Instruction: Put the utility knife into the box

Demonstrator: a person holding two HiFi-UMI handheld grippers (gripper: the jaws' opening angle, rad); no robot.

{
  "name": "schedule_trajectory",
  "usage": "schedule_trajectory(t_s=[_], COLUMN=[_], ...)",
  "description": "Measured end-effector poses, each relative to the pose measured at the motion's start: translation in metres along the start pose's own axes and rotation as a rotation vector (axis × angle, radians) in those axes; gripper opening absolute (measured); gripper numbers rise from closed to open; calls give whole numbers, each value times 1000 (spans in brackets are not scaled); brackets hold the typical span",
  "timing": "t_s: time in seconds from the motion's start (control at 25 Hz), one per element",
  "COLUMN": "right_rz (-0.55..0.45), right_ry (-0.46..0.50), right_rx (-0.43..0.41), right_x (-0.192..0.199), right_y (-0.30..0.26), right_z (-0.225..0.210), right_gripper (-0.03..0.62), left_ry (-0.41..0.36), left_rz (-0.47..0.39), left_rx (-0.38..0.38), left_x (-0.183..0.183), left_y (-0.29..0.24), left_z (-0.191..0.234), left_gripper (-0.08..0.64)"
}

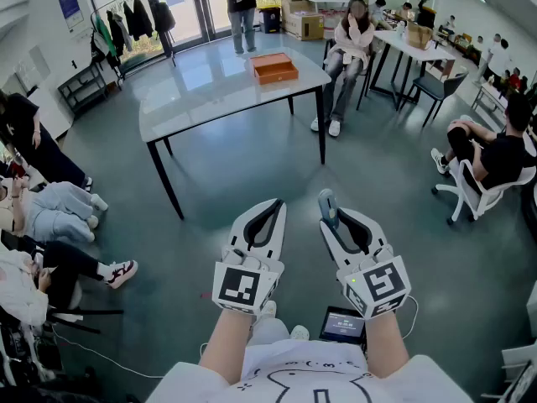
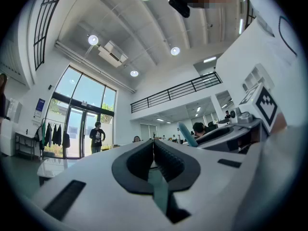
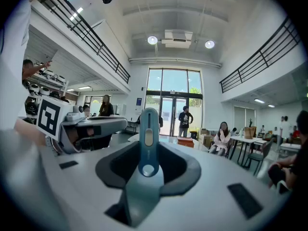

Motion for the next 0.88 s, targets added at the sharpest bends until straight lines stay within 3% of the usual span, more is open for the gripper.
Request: schedule_trajectory(t_s=[0.32,0.52,0.88], right_rz=[-20,-14,-9], right_ry=[14,7,18], right_rx=[-26,-52,-74], right_x=[-10,-10,-9], right_y=[-2,-5,-49], right_z=[12,12,-26], right_gripper=[130,130,130], left_ry=[-21,-15,-12], left_rz=[-48,-26,-37], left_rx=[-40,-53,-51], left_x=[-18,-18,-2], left_y=[14,15,-36], left_z=[12,12,37], left_gripper=[15,15,15])
Point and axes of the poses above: the fingertips, and each gripper's own axes: y backward along the fingers, z to its left, x out of its underside, the point moved 7 cm from there along y, backward along the fingers, and after that the axes turned 15 degrees about -x, right-handed, at the moved point
